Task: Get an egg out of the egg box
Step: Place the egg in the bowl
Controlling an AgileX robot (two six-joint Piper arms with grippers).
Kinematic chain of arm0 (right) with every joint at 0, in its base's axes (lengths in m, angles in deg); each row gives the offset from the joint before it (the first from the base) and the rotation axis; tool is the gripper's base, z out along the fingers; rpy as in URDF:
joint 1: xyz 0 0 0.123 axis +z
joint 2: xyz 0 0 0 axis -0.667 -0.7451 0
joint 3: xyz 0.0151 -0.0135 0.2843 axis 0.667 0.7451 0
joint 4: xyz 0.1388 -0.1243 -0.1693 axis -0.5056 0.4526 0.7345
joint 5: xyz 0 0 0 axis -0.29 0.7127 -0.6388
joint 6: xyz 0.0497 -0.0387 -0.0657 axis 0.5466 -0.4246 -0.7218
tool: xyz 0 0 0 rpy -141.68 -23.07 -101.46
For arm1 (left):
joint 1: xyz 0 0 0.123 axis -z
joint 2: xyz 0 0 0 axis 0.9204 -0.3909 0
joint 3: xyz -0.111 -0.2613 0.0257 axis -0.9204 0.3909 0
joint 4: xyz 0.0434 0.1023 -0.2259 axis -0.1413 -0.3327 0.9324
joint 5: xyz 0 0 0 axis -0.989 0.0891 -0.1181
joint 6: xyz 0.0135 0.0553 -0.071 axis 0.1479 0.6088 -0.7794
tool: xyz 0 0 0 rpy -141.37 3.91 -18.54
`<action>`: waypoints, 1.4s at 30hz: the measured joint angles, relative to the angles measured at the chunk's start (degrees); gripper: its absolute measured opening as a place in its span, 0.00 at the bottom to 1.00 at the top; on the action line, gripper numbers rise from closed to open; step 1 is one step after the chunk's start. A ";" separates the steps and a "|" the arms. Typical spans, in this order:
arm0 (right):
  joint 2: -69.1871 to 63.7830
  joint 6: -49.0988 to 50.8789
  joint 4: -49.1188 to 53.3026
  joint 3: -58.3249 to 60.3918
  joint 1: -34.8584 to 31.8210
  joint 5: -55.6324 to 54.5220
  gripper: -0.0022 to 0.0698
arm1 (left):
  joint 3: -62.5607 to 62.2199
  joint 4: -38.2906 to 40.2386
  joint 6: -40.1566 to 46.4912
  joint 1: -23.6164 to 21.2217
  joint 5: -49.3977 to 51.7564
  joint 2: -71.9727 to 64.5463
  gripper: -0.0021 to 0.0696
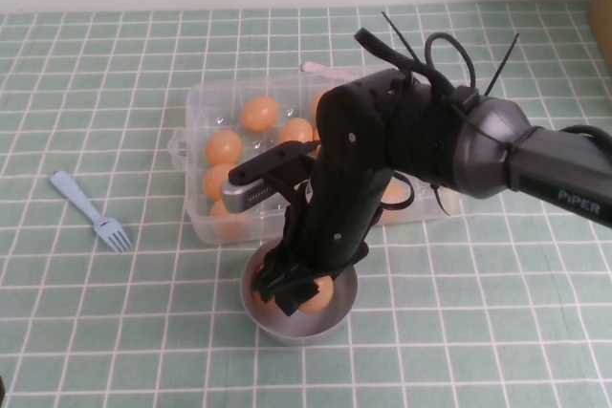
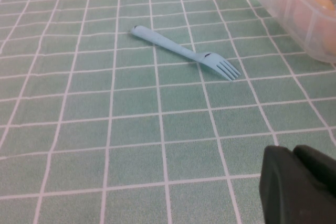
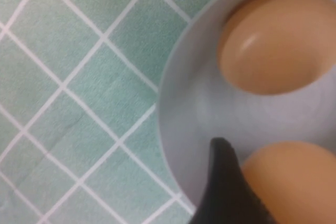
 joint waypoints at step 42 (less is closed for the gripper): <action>-3.21 -0.51 2.79 0.00 0.00 -2.11 0.54 | 0.00 0.00 0.00 0.00 0.00 0.00 0.02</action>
